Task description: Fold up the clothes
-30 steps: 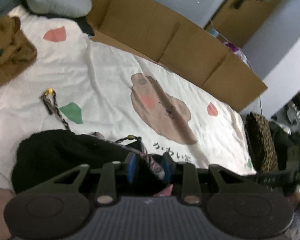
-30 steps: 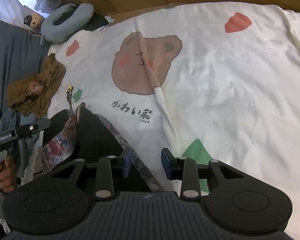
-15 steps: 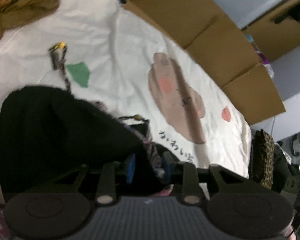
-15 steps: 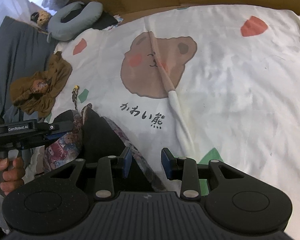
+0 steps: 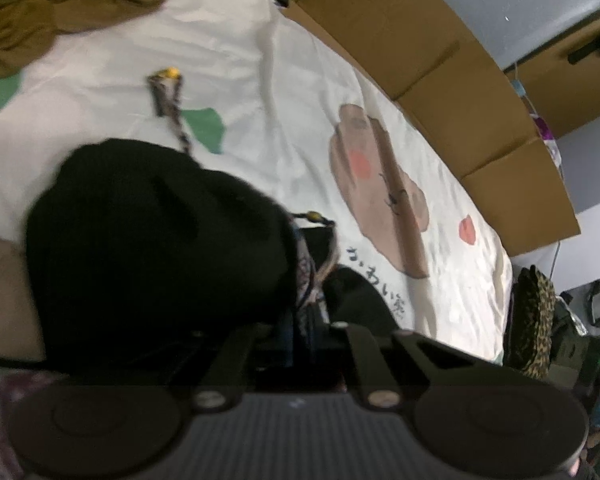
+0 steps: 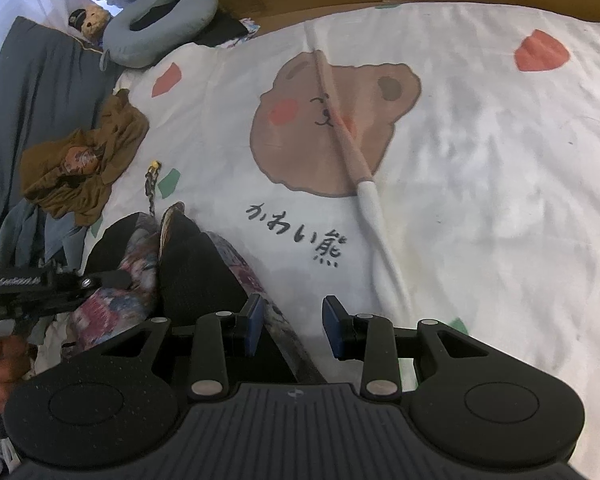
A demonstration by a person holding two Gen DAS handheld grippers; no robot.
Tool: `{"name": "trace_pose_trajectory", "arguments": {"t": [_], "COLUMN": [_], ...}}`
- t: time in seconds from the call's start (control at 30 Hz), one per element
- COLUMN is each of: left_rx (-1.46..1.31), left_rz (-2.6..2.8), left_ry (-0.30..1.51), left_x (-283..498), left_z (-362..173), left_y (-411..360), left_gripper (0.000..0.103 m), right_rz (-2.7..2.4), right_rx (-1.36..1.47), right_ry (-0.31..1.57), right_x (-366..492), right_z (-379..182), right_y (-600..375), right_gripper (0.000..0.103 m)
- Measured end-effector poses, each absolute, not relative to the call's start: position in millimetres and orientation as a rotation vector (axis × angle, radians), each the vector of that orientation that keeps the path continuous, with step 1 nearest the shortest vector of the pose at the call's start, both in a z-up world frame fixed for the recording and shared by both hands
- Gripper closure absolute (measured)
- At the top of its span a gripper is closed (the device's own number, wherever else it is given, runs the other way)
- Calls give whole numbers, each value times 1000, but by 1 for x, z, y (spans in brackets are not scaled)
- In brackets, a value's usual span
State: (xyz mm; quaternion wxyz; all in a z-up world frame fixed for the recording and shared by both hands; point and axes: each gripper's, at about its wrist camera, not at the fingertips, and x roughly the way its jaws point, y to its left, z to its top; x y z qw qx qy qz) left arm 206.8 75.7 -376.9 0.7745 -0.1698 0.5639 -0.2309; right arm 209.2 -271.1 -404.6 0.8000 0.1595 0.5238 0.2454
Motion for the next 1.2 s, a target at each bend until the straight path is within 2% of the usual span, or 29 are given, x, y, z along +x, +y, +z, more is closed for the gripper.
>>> {"name": "trace_pose_trajectory", "arguments": {"t": [0.47,0.57,0.83,1.2], "left_rx": [-250,-202,-91,-16], "left_rz": [-425,-380,-234,-66], "left_ry": [1212,1216,1201,1152], "left_x": [182,179,176,179], "left_z": [-339,-326,-300,-282], "left_y": [147,171,229,281], "left_gripper": [97,97,98,98], "right_rz": [572,602,650,637], "right_rx": [343,347,293,225], "right_ry": [1157,1162,1156,1106], "right_x": [220,217,209,216], "right_z": [-416,-414,-407,-394], "right_y": [-252,-249,-235,-236], "right_gripper": [66,63,47,47]}}
